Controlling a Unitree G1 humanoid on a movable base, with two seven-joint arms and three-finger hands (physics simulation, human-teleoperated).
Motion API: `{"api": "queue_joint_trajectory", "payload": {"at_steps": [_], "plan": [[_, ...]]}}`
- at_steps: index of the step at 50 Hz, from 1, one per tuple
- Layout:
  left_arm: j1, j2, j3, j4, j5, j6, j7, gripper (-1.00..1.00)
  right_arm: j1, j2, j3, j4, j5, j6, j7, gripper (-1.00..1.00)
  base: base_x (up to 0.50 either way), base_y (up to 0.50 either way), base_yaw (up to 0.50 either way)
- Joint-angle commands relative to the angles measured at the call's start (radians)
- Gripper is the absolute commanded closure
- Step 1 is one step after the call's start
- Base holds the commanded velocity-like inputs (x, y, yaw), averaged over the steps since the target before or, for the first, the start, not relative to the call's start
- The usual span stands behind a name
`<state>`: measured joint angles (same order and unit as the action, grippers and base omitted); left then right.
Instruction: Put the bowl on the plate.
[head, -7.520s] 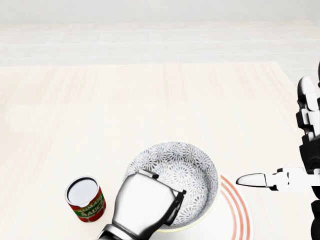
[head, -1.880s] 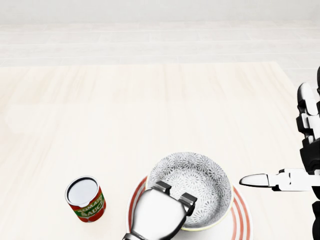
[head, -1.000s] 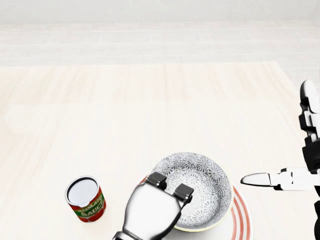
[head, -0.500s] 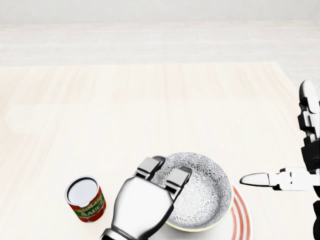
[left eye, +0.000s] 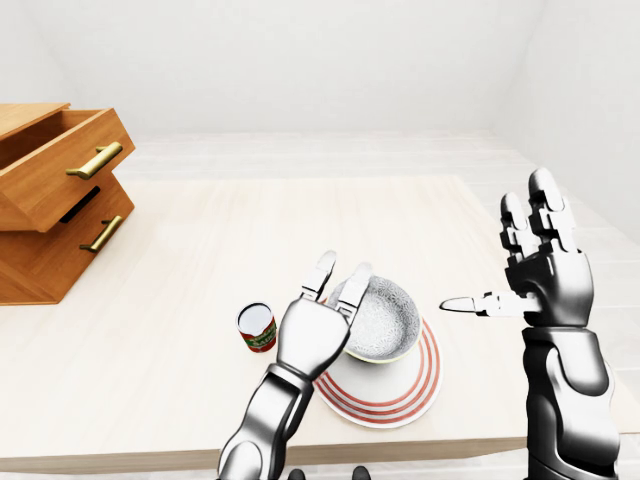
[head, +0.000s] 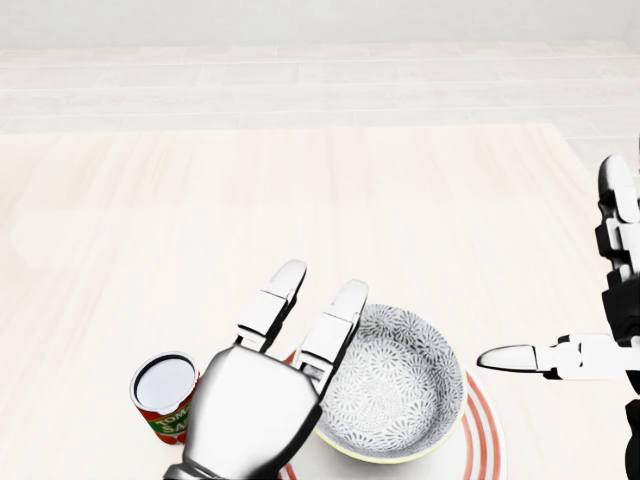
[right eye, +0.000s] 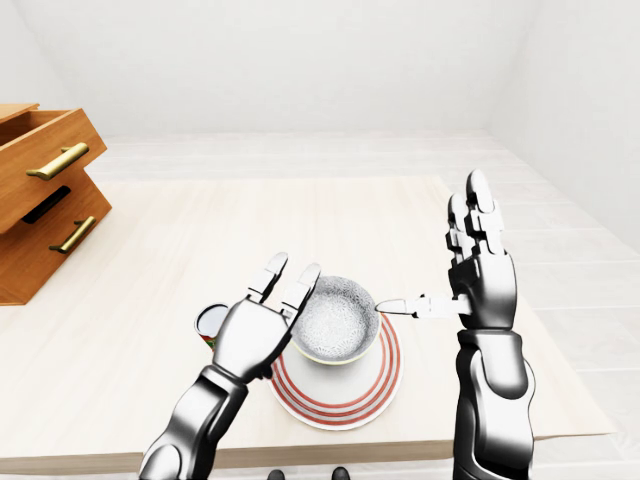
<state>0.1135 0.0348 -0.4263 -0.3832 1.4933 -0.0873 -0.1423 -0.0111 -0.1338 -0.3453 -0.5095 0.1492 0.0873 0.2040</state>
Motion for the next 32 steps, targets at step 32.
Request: {"api": "queue_joint_trajectory", "payload": {"at_steps": [32], "plan": [[0.082,0.041,0.21,-0.296,-0.194,0.0,-0.167,-1.0,0.008,0.013,0.014,-0.061,-0.012,0.0,-0.003,-1.0,0.0,0.0,0.0]]}}
